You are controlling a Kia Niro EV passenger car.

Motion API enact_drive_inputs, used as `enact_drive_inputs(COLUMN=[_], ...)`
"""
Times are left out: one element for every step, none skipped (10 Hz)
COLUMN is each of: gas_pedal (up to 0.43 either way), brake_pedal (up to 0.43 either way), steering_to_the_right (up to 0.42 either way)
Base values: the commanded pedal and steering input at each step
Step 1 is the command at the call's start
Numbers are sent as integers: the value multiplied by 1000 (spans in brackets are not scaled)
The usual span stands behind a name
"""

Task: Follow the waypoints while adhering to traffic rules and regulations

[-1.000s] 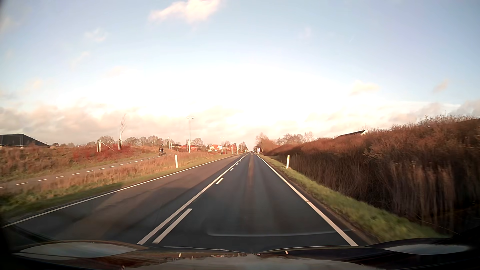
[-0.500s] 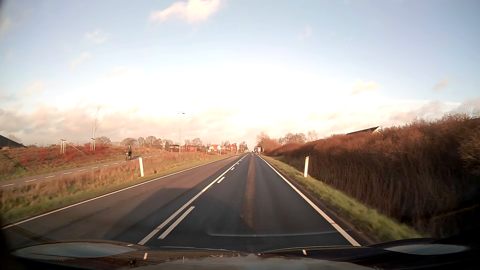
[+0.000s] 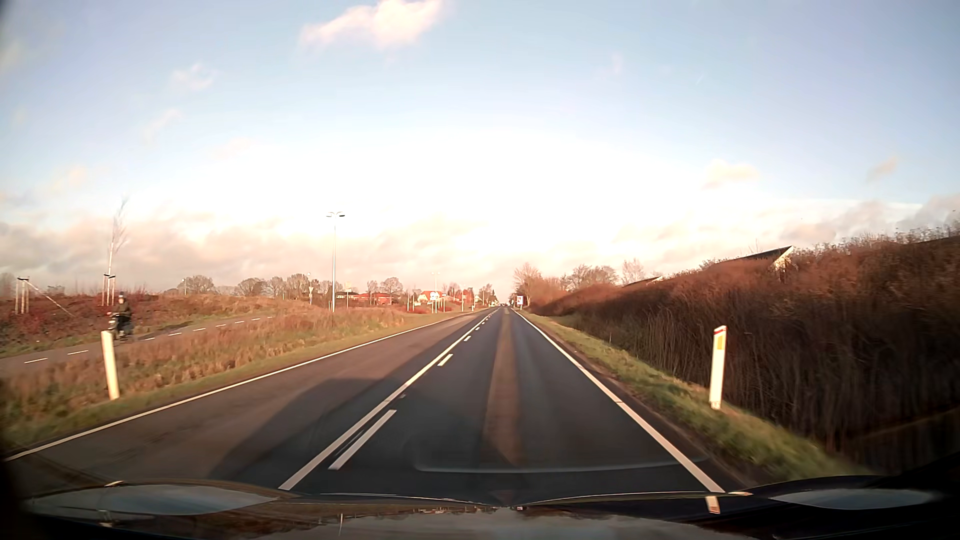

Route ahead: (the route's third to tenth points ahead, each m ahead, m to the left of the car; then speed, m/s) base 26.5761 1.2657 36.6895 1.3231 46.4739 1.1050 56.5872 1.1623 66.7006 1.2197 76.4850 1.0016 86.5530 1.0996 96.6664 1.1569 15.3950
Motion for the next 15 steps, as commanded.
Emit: enact_drive_inputs(gas_pedal=[169, 169, 169, 169, 169, 169, 169, 169, 169, 169, 169, 169, 169, 169, 169], brake_pedal=[0, 0, 0, 0, 0, 0, 0, 0, 0, 0, 0, 0, 0, 0, 0], steering_to_the_right=[1, 2, 2, 2, 3, 3, 3, 2, 2, 3, 2, 3, 2, 3, 3])
